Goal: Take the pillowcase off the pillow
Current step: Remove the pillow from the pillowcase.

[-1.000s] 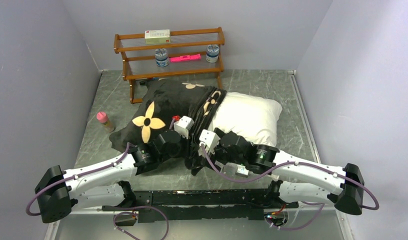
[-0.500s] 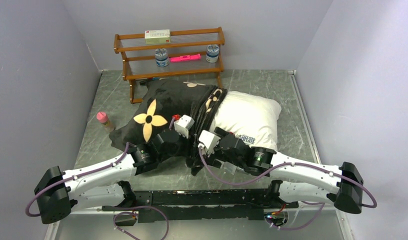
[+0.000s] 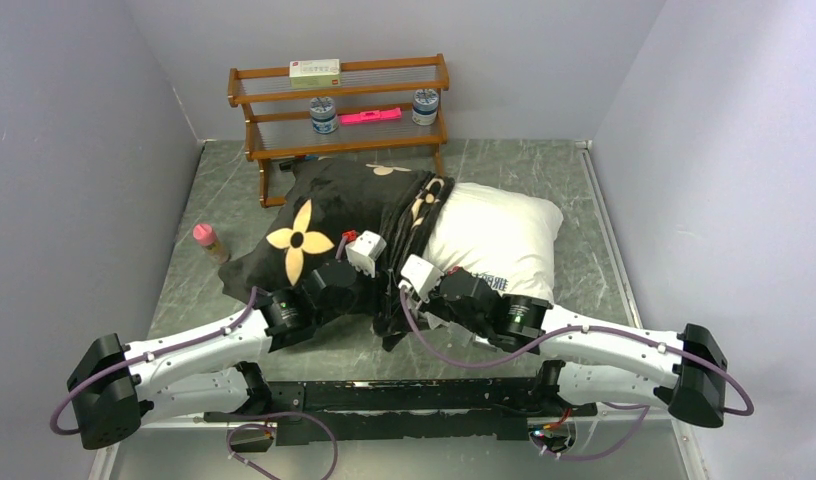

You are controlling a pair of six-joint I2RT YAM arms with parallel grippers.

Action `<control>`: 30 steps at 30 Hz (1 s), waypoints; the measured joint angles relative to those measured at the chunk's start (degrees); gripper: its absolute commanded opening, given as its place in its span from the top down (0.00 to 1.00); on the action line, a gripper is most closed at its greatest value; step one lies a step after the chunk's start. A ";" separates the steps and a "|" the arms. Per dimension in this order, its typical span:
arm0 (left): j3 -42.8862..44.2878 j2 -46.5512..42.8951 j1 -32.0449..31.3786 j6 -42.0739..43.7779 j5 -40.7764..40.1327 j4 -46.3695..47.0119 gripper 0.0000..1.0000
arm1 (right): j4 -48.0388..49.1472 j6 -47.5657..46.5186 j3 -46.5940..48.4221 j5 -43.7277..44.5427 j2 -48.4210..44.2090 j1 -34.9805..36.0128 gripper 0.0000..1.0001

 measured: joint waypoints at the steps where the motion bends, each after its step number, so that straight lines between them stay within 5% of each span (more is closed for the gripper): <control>1: -0.02 0.00 -0.02 -0.04 0.00 0.15 0.34 | 0.07 0.20 -0.15 0.09 -0.28 0.00 0.93; 3: -0.02 0.00 -0.02 -0.13 0.07 0.42 0.34 | 0.15 1.07 -0.44 0.35 -0.87 0.00 1.00; 22: 6.03 7.34 0.02 -1.25 3.32 3.58 0.35 | -1.66 3.04 -1.18 4.22 -8.68 -0.92 1.00; 25: 6.32 8.74 0.02 -1.36 3.26 3.78 0.51 | -2.12 3.34 -1.20 4.46 -8.66 -0.92 1.00; 29: 6.86 9.42 0.00 -0.66 0.81 2.16 0.92 | -2.67 3.78 -1.20 5.27 -8.96 -0.90 1.00; 30: 7.15 9.31 -0.02 -0.52 -0.07 1.53 0.95 | -2.89 3.96 -1.20 5.55 -9.31 -0.87 1.00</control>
